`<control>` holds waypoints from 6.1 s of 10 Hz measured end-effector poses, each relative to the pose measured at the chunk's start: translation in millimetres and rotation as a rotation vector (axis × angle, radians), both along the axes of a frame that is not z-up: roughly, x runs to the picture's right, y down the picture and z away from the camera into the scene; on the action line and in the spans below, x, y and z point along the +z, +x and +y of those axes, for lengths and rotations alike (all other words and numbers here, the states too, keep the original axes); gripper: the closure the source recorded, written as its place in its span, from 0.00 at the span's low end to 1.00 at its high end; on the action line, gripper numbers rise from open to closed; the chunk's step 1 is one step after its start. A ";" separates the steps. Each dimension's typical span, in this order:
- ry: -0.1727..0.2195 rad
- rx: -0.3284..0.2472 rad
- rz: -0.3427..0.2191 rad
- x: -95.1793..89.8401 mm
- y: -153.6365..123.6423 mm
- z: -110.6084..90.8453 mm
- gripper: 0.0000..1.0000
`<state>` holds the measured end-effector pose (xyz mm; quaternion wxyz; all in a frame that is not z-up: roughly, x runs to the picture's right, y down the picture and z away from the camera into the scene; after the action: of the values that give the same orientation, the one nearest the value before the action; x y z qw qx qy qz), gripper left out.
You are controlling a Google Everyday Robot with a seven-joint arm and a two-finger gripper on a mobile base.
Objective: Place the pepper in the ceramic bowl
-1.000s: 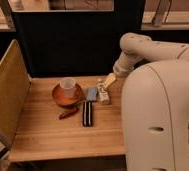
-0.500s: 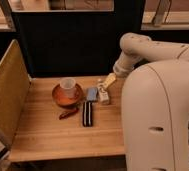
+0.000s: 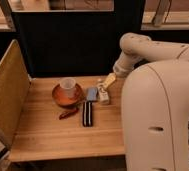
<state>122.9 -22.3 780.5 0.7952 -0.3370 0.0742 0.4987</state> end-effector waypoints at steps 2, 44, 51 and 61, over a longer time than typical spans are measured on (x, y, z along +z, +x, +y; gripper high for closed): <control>0.016 -0.098 -0.059 -9.8 -35.1 -4.9 0.20; -0.179 -0.376 -0.298 87.7 -253.4 158.3 0.20; -0.149 -0.421 -0.415 87.4 -279.6 181.0 0.20; -0.167 -0.458 -0.407 82.4 -275.9 200.5 0.76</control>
<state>-153.0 178.1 862.8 0.8550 -0.4684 0.0284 0.2211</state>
